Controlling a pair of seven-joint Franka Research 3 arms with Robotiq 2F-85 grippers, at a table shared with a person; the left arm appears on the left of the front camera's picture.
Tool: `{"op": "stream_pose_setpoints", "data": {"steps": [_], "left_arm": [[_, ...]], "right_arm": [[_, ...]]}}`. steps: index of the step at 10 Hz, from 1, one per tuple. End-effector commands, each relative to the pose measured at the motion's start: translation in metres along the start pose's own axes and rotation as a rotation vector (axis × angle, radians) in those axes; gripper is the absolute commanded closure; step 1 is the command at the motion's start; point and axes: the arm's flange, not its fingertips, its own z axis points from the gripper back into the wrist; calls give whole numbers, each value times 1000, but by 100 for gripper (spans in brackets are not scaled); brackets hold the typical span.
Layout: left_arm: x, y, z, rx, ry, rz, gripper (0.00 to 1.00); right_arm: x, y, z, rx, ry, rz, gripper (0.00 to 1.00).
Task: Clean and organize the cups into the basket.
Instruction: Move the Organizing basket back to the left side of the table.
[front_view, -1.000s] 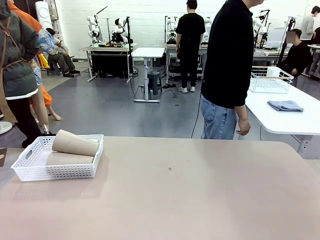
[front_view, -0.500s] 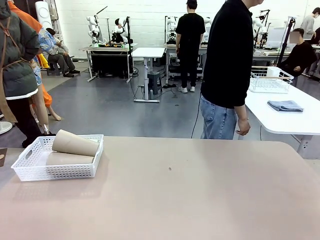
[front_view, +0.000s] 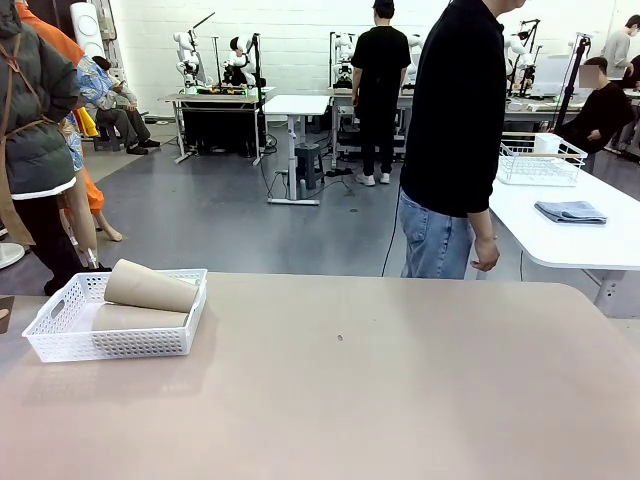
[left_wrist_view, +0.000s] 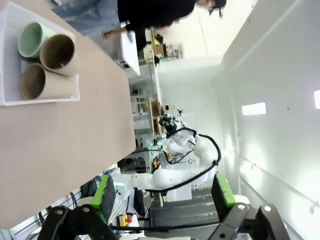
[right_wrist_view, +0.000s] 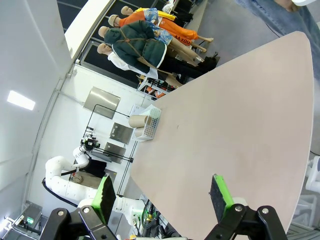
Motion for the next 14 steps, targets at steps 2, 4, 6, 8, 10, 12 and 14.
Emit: {"op": "stream_pose_setpoints", "data": {"steps": [2, 4, 6, 8, 10, 12, 14], "left_arm": [[14, -8, 43, 64, -61, -38, 0], [3, -1, 10, 16, -28, -5, 0], [3, -1, 10, 16, -28, -5, 0], [3, -1, 10, 16, -28, -5, 0], [3, -1, 10, 16, -28, -5, 0], [3, -1, 10, 16, -28, -5, 0], [3, -1, 10, 16, -28, -5, 0]], "right_arm": [[-1, 1, 0, -11, 9, -1, 0], [-1, 1, 0, -11, 9, -1, 0], [-1, 1, 0, -11, 9, -1, 0], [-1, 1, 0, -11, 9, -1, 0], [-1, 1, 0, -11, 9, -1, 0], [-1, 1, 0, -11, 9, -1, 0], [-1, 1, 0, -11, 9, -1, 0]]}}
